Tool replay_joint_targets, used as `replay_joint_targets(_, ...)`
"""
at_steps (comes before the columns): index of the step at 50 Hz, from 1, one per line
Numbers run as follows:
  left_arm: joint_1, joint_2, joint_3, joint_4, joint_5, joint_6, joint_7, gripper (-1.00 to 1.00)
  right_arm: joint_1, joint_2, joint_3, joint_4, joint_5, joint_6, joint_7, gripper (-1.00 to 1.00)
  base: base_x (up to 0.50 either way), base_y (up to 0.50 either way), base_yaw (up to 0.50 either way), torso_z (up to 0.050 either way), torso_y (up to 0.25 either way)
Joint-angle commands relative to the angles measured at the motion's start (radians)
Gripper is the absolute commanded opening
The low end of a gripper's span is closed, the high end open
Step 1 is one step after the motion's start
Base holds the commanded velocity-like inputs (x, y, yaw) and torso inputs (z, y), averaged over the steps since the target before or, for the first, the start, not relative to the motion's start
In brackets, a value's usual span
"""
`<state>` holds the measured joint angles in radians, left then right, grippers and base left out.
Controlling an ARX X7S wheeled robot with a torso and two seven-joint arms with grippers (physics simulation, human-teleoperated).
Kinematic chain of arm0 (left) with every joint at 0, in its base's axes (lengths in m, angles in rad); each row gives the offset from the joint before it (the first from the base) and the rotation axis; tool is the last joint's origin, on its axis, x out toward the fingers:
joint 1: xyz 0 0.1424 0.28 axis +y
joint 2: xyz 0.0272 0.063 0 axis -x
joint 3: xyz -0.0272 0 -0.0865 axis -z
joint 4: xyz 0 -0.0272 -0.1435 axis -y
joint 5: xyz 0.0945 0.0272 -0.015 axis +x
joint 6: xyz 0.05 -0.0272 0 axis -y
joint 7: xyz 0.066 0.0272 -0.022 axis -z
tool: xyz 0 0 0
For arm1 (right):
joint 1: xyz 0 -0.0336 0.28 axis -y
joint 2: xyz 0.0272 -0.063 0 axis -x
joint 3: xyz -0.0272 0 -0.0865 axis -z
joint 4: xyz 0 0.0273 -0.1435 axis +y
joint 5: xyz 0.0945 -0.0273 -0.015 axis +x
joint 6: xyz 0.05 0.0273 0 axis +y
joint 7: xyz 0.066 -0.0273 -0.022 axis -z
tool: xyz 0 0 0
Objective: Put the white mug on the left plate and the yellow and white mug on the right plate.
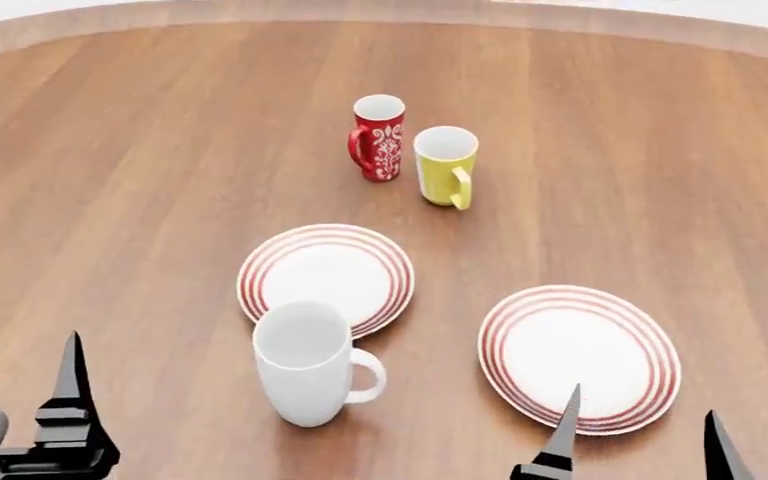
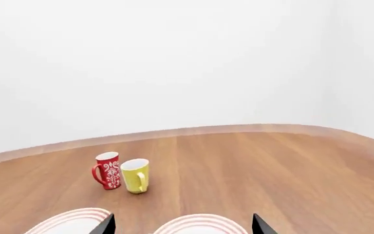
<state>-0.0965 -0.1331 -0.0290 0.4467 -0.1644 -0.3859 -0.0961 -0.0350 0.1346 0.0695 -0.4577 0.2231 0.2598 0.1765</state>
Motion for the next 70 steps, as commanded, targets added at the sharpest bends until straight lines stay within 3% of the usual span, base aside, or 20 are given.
replay_joint_targets(1, -0.002, -0.01, 0.006, 0.012, -0.015, -0.007, -0.01, 1.0, 0.004, 0.016, -0.015, -0.007, -0.006, 0.002, 0.016, 1.0, 0.0, 0.0, 0.5, 0.0, 0.0)
replay_joint_targets(47, -0.004, -0.039, 0.038, 0.016, -0.052, 0.003, -0.039, 1.0, 0.026, 0.06, -0.094, 0.008, -0.02, 0.013, 0.029, 1.0, 0.0, 0.0, 0.5, 0.0, 0.0)
replay_joint_targets(53, -0.003, -0.042, 0.039, 0.02, -0.057, 0.0, -0.045, 1.0, 0.001, 0.032, -0.032, 0.001, 0.126, -0.074, -0.03, 1.0, 0.03, -0.08, 0.0, 0.0, 0.0)
replay_joint_targets(70, -0.013, -0.07, 0.034, 0.018, -0.083, 0.006, -0.055, 1.0, -0.001, 0.035, -0.044, -0.013, 0.103, -0.103, -0.001, 1.0, 0.19, -0.46, 0.0, 0.0, 0.0)
